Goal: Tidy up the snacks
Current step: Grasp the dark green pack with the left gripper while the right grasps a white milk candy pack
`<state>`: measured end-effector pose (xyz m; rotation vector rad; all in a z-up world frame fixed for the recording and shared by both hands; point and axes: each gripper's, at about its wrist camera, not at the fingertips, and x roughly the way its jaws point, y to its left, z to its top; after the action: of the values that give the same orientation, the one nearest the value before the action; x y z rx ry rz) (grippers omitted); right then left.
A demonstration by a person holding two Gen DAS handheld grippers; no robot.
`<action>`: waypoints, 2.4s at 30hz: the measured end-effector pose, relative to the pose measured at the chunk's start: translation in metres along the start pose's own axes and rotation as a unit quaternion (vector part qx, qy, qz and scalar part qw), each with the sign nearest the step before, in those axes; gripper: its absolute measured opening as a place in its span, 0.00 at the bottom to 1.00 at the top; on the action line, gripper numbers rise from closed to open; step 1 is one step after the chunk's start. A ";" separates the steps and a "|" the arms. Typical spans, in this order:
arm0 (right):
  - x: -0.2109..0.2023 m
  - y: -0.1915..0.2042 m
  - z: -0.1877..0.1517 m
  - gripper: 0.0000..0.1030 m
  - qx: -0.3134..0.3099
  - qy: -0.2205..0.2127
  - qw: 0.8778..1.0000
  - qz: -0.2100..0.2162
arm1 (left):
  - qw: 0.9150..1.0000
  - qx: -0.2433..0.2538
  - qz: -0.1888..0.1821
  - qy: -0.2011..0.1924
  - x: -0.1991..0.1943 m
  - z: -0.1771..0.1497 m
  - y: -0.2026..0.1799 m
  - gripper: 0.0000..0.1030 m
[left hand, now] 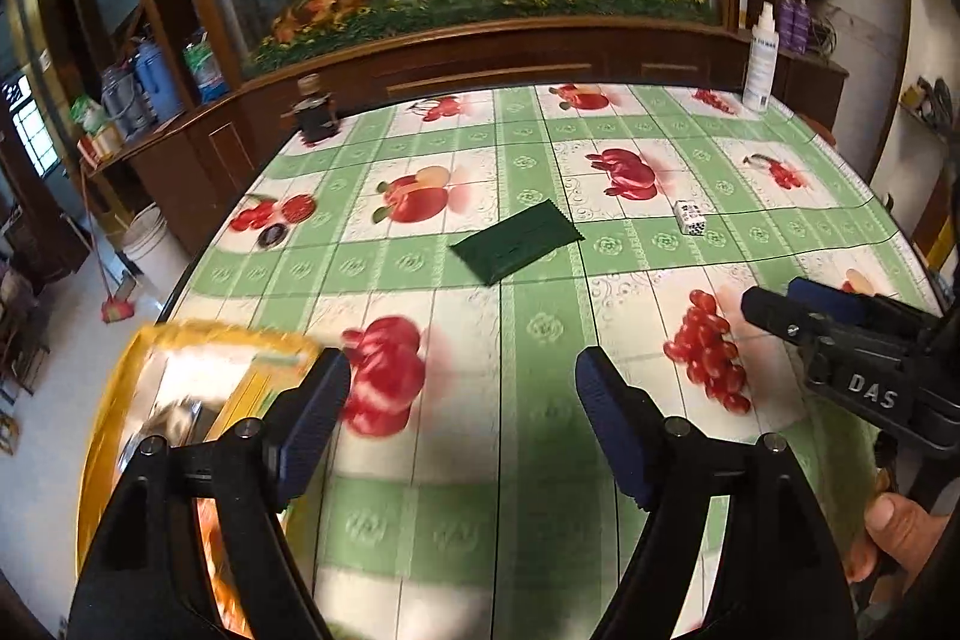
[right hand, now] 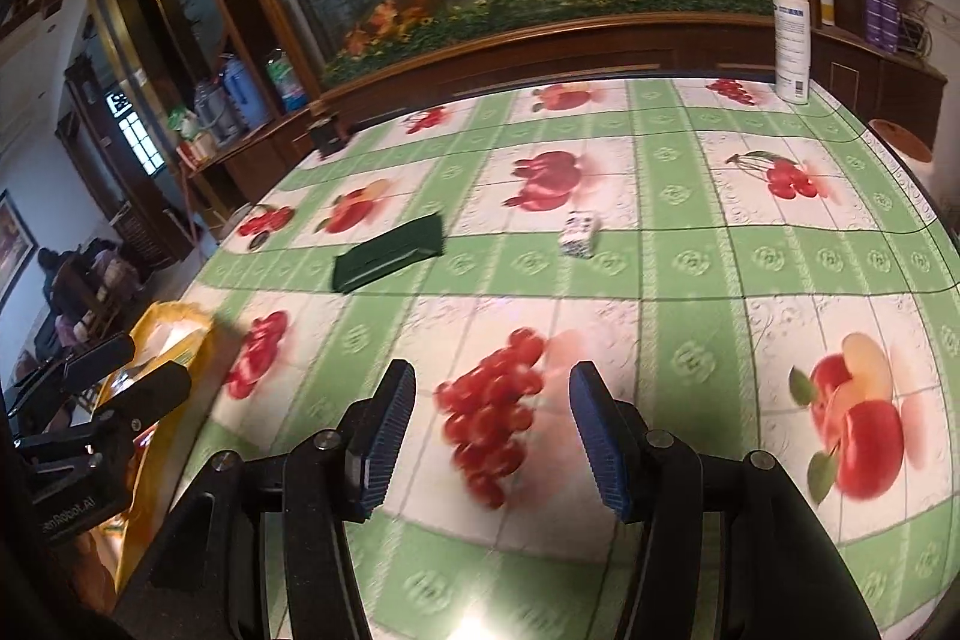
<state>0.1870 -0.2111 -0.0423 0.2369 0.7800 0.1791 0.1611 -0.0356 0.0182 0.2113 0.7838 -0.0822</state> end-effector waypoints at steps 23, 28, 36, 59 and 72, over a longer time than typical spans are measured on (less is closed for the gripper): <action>0.106 -0.022 0.064 0.58 -0.001 0.038 0.997 -0.061 | 0.994 0.107 0.002 0.025 0.137 0.063 -0.041 0.76; 0.118 -0.009 0.068 0.56 -0.037 0.053 0.994 -0.086 | 0.995 0.094 -0.023 0.028 0.147 0.065 -0.043 0.71; 0.120 -0.008 0.070 0.20 -0.048 0.052 0.994 -0.086 | 0.995 0.078 -0.060 0.030 0.138 0.060 -0.045 0.20; 0.047 -0.017 0.036 0.19 0.009 0.021 1.000 0.006 | 0.998 -0.012 -0.049 0.025 0.112 0.051 -0.015 0.80; 0.020 -0.012 0.033 0.19 0.013 -0.005 1.000 0.027 | 0.995 -0.021 -0.082 0.058 0.148 0.056 -0.006 0.50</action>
<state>0.2255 -0.2230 -0.0361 0.2834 0.7665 0.2180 0.3035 -0.0531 -0.0492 0.1115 0.9169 -0.2095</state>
